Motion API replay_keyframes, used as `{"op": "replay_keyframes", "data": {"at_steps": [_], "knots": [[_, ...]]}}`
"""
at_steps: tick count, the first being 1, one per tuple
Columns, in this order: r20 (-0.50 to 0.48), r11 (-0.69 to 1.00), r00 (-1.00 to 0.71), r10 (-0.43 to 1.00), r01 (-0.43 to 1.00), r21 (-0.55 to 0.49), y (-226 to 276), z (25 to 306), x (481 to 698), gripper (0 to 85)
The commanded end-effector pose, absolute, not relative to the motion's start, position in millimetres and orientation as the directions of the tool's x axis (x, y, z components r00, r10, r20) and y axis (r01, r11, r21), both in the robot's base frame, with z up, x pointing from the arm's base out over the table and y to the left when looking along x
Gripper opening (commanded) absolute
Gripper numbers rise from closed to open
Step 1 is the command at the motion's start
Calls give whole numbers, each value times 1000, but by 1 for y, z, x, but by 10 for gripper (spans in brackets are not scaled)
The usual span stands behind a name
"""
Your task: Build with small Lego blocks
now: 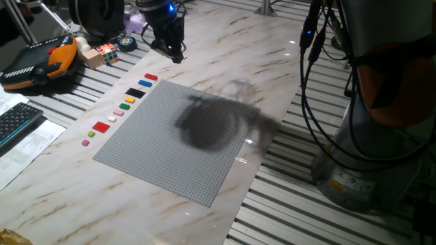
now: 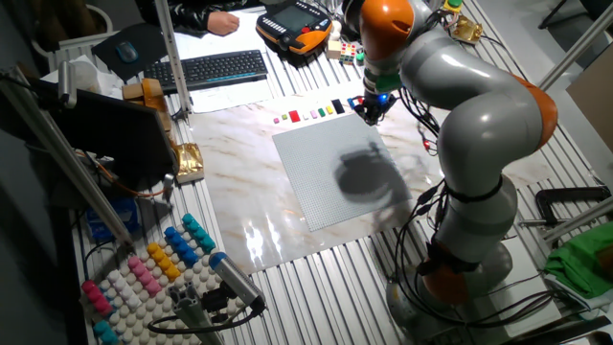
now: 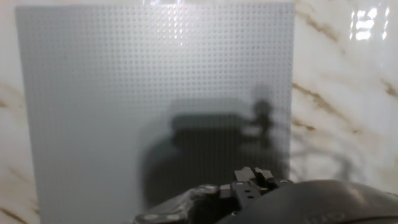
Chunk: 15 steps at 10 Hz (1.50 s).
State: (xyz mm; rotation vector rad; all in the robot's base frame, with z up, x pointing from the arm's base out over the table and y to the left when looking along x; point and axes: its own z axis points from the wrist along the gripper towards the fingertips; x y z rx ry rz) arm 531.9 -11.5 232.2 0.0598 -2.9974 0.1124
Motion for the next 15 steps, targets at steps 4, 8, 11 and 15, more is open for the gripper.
{"op": "replay_keyframes", "data": {"at_steps": [4, 8, 11, 15], "knots": [[125, 994, -991, -49, -60, -86, -33, 205, 581, 7], [82, 994, -995, -64, -71, -83, -65, 175, 622, 7], [59, 991, -994, -92, -97, -90, -77, 158, 641, 7], [103, 994, -994, -39, -49, -98, -74, 159, 642, 7]]}}
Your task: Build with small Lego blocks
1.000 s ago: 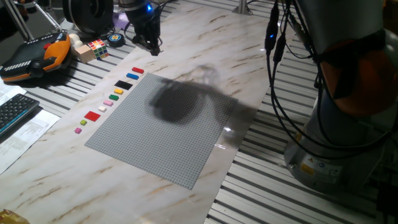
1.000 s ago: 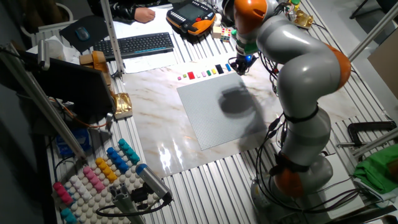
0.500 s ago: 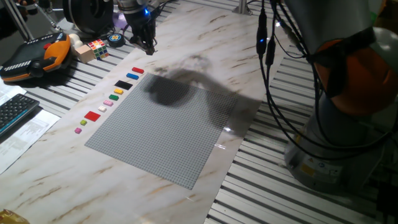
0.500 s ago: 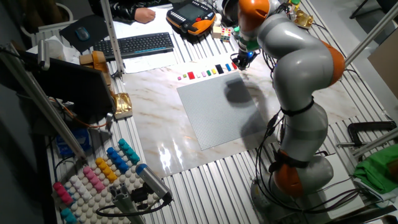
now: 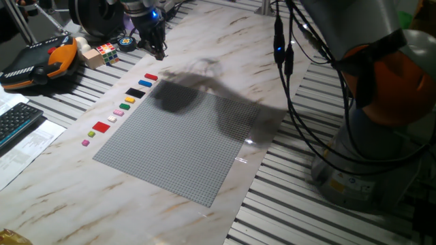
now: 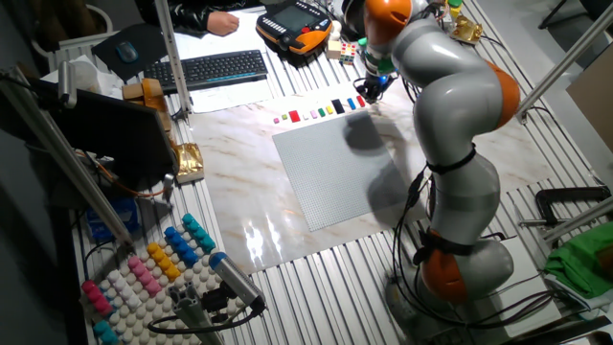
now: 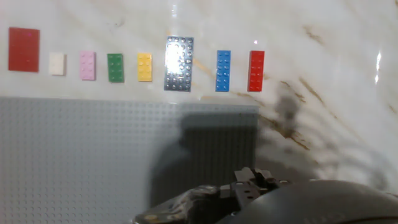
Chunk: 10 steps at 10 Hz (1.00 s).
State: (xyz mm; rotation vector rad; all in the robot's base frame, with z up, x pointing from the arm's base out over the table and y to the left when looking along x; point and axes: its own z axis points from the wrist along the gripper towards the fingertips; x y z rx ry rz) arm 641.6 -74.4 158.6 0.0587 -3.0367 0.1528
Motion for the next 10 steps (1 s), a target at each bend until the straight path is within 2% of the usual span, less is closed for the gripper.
{"op": "replay_keyframes", "data": {"at_steps": [1, 4, 7, 9, 10], "knots": [[94, 995, -995, -13, -22, -96, -74, 159, 642, 7], [72, 996, -997, 9, 3, -88, -74, 154, 644, 7], [88, 996, -995, -49, -55, -75, -85, 138, 673, 10], [90, 995, -995, -34, -42, -85, -93, 133, 692, 113], [91, 995, -996, -24, -32, -89, -95, 129, 695, 167]]}}
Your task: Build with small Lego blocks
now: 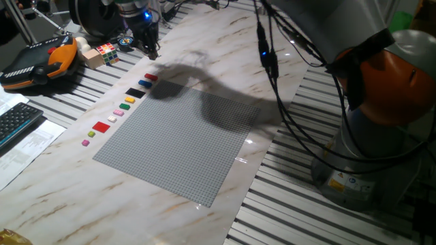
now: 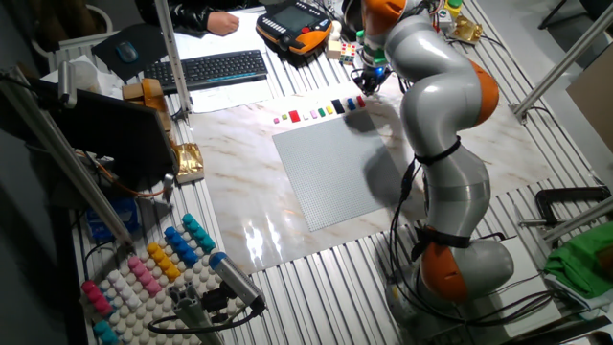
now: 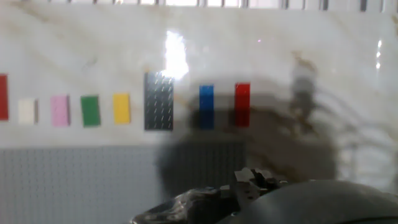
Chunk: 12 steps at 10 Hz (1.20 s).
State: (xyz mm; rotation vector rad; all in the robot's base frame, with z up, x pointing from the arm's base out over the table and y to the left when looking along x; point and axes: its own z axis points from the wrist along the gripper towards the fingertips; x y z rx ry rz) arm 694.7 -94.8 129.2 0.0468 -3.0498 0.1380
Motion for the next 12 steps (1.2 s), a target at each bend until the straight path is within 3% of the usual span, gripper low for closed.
{"op": "replay_keyframes", "data": {"at_steps": [1, 2, 8, 12], "knots": [[89, 995, -996, -21, -29, -91, -96, 124, 695, 197], [76, 996, -997, -12, -19, -91, -96, 120, 696, 257], [-29, 996, -999, -24, -22, -83, -100, 88, 703, 280], [-22, 996, -999, -36, -34, -82, -104, 87, 710, 290]]}}
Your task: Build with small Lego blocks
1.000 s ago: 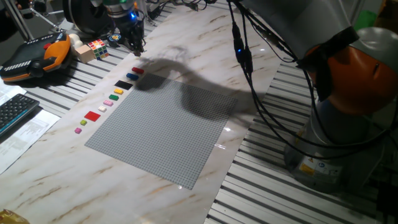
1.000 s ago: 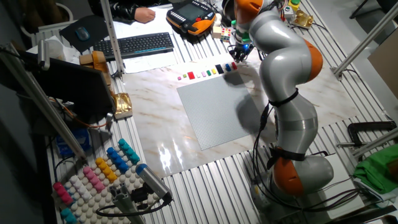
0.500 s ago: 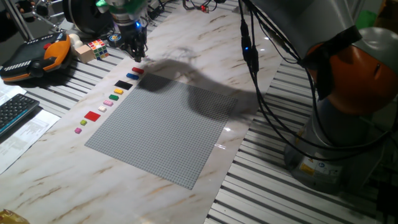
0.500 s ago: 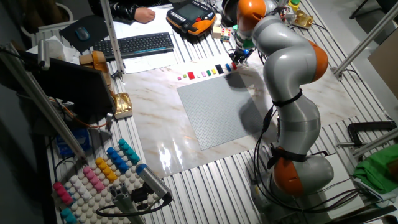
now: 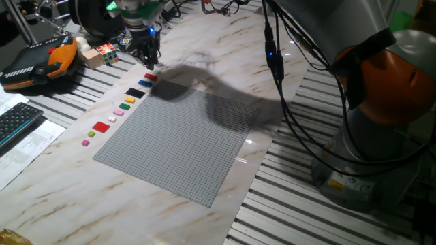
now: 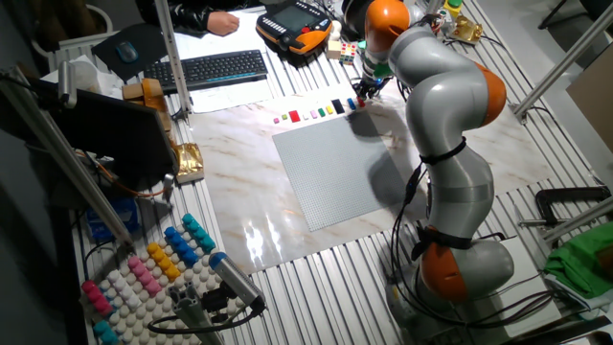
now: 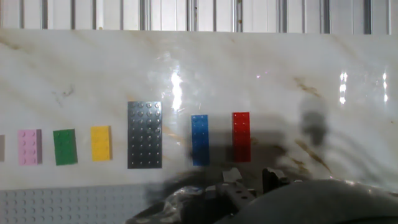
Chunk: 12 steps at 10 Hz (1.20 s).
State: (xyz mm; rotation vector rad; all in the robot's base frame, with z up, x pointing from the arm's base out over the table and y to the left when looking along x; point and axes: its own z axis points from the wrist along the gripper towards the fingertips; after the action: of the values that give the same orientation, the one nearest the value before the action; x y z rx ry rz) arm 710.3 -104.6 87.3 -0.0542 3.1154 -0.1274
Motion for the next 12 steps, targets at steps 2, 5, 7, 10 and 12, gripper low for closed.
{"op": "replay_keyframes", "data": {"at_steps": [2, 5, 7, 10, 12], "knots": [[-17, 997, -999, -29, -28, -74, -108, 85, 713, 290], [-35, 997, -999, -35, -33, -72, -107, 81, 714, 293], [-48, 996, -998, -38, -34, -80, -107, 79, 715, 293], [-28, 996, -999, -43, -40, -82, -107, 79, 715, 283], [-21, 995, -1000, 7, 9, -96, -107, 79, 715, 287]]}}
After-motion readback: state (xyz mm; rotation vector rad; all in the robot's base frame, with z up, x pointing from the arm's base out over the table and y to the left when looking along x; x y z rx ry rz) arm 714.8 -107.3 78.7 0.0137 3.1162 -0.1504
